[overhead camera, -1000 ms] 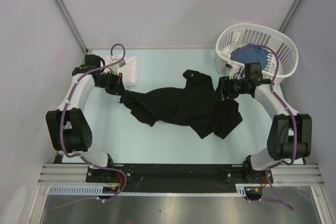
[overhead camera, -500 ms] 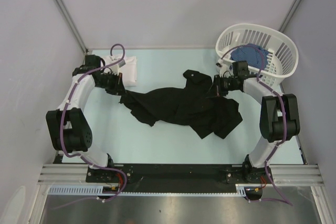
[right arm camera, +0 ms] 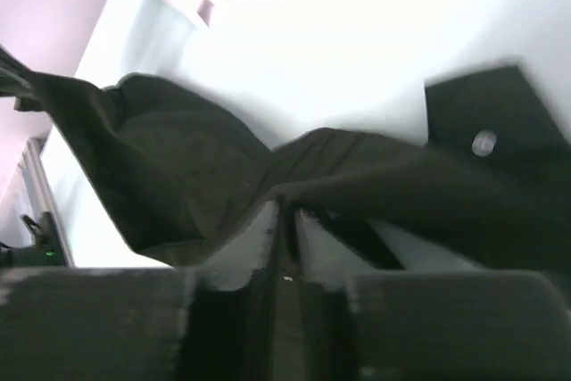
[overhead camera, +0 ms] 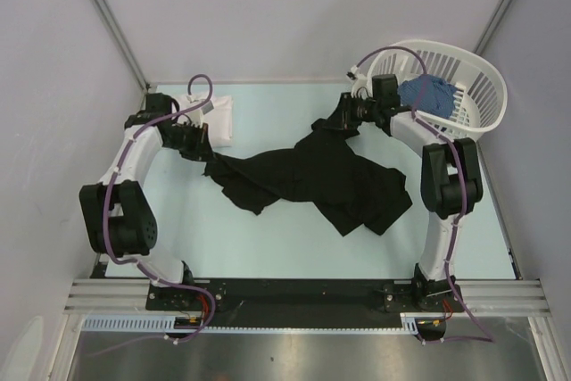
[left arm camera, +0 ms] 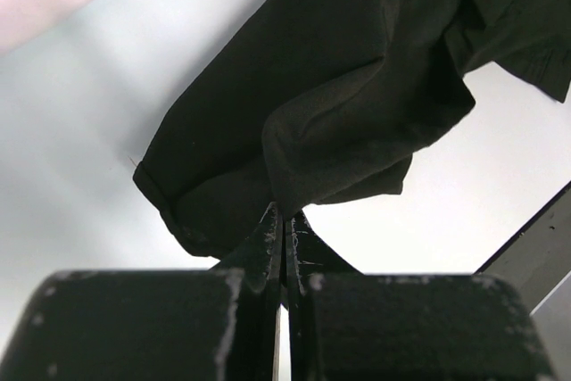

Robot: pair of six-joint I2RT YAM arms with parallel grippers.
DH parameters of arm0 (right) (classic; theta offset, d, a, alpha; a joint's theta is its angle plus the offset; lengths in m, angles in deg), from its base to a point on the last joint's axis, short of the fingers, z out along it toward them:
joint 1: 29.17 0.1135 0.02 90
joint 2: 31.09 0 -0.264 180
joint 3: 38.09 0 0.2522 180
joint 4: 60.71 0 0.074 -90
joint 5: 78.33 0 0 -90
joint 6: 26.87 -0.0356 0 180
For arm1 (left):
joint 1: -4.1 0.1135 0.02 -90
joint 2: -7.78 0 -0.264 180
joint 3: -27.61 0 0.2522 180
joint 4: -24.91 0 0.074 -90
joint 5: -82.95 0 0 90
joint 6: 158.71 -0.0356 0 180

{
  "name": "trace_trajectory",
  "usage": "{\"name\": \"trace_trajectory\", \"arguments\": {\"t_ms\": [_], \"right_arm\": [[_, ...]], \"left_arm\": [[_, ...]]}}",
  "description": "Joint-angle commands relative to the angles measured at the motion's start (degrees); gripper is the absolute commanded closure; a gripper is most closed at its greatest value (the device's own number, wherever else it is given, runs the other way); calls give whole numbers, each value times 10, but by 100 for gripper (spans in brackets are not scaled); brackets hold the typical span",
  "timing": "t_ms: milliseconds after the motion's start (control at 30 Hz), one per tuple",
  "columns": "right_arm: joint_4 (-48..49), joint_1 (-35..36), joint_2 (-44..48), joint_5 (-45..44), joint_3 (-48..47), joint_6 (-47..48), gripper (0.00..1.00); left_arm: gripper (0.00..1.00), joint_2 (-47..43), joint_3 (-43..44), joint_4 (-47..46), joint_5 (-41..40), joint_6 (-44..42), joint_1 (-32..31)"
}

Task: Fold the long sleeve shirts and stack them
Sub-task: Flatten the shirt out

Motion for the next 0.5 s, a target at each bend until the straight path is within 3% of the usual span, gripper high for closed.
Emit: {"name": "trace_trajectory", "arguments": {"t_ms": [0, 33, 133, 300, 467], "right_arm": [[-27, -6, -14, -3, 2, 22, 60], [-32, -10, -4, -2, 14, 26, 50], [-73, -32, 28, 6, 35, 50, 39], [-168, -67, 76, 10, 81, 103, 37], [-193, -75, 90, 1, 127, 155, 41]], "left_arm": [[100, 12, 3, -18, 12, 11, 1], [100, 13, 3, -19, 12, 12, 1], [100, 19, 9, -18, 14, 8, 2], [100, 30, 23, -15, 18, 2, 2], [100, 37, 28, -12, 19, -2, 3]]}}
